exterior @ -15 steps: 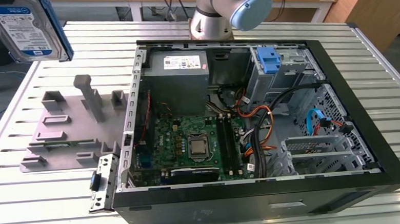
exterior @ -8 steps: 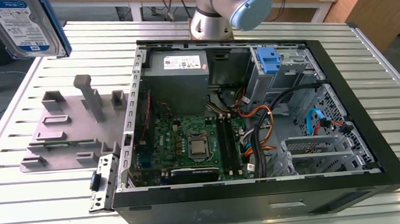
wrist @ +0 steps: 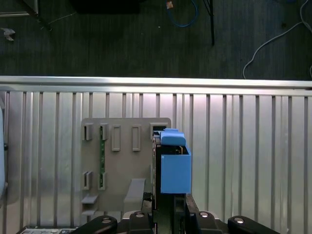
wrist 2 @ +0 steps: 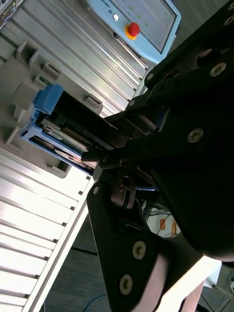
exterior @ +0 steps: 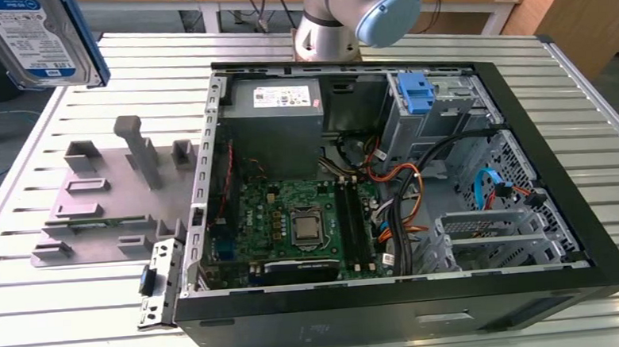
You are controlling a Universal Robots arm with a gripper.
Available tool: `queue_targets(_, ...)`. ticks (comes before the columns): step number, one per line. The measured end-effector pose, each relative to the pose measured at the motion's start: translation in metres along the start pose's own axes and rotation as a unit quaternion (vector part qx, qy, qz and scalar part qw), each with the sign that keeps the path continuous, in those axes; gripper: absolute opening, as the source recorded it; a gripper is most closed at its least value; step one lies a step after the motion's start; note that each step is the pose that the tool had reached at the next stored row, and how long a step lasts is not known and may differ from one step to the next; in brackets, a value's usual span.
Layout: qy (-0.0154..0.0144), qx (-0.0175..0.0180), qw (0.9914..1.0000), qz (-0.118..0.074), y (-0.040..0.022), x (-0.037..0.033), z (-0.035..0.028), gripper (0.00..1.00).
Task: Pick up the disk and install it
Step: 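Pick up the disk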
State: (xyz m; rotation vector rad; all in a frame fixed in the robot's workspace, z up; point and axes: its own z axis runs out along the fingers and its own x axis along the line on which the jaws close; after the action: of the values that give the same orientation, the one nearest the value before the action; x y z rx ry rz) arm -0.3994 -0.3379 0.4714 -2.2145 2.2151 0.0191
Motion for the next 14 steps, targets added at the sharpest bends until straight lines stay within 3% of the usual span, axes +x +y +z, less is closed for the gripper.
queue_targets(14,0.0000,0.0000,1.00000,0.000,0.0000,-0.0002,-0.0121,0.35)
